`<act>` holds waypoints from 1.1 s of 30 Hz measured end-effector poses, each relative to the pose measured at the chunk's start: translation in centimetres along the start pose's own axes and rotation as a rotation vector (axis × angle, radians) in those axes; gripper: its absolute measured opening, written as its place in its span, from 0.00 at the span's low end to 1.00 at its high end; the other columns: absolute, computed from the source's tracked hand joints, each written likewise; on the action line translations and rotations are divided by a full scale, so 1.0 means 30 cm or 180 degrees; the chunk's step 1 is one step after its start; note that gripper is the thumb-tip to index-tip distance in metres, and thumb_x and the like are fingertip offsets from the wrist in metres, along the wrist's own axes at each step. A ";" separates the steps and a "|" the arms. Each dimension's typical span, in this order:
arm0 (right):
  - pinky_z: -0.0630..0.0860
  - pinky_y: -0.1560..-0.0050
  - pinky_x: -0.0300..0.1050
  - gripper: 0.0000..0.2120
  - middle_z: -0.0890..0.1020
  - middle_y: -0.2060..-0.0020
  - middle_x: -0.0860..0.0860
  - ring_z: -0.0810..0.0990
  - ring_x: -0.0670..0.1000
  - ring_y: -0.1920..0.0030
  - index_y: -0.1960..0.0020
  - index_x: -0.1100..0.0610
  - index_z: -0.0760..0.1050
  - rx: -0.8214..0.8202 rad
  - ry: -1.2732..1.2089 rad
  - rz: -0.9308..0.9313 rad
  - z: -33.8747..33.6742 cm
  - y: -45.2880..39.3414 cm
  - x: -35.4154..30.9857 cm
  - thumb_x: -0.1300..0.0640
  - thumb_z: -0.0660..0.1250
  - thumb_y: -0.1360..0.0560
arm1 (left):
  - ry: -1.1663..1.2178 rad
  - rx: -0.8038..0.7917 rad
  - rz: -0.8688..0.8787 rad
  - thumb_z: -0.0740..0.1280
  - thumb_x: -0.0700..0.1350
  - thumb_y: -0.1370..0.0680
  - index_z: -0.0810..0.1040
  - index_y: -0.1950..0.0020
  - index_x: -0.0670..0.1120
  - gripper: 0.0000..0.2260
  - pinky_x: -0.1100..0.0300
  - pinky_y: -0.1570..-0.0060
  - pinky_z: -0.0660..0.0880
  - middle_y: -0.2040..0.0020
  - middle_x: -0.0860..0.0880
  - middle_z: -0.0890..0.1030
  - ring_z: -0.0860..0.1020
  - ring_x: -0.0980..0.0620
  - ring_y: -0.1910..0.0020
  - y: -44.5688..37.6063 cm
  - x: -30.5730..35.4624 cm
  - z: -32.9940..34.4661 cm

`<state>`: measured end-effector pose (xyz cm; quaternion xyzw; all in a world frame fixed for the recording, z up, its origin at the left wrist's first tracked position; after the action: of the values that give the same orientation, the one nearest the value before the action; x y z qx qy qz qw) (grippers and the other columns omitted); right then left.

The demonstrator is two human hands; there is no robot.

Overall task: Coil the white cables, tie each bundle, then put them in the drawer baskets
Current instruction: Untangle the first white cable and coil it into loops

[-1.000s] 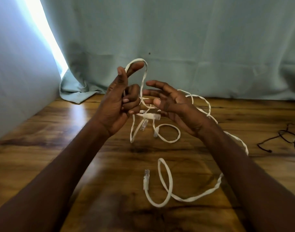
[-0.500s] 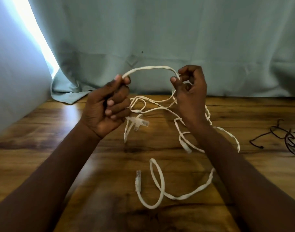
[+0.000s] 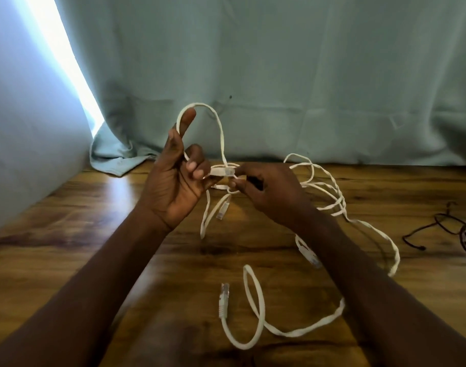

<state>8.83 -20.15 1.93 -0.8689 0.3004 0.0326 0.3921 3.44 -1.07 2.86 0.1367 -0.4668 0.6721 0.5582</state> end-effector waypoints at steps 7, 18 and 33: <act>0.77 0.58 0.49 0.13 0.87 0.58 0.47 0.83 0.50 0.57 0.45 0.47 0.85 0.0400 0.0477 0.0504 -0.043 0.005 0.052 0.44 0.63 0.17 | 0.1350 0.0328 0.0090 0.58 0.52 0.14 0.79 0.45 0.44 0.15 0.64 0.63 0.73 0.64 0.53 0.76 0.73 0.57 0.66 -0.010 0.070 -0.039; 0.79 0.59 0.48 0.14 0.86 0.57 0.46 0.82 0.49 0.58 0.44 0.47 0.85 -0.0616 0.0280 -0.0664 0.036 0.005 -0.055 0.42 0.65 0.21 | -0.0505 0.0785 0.0404 0.56 0.57 0.15 0.74 0.37 0.44 0.19 0.38 0.36 0.77 0.29 0.38 0.76 0.77 0.32 0.33 -0.017 0.071 -0.023; 0.73 0.58 0.38 0.05 0.86 0.58 0.48 0.78 0.41 0.59 0.47 0.57 0.87 0.0769 -0.0359 -0.1145 -0.037 0.001 -0.089 0.59 0.76 0.23 | -0.3916 0.0441 0.0791 0.56 0.55 0.13 0.83 0.59 0.53 0.20 0.58 0.70 0.71 0.74 0.49 0.77 0.76 0.54 0.75 0.029 -0.021 0.032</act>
<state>6.43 -19.60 3.46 -0.8520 0.1200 -0.0255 0.5090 2.57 -2.15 2.51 0.4788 -0.6701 0.5591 0.0953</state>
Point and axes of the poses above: each hand's wrist, its own y-axis away from the middle knuckle, its own z-axis out of the palm, x = y × z, the point moved 2 cm from there along -y, towards the middle knuckle
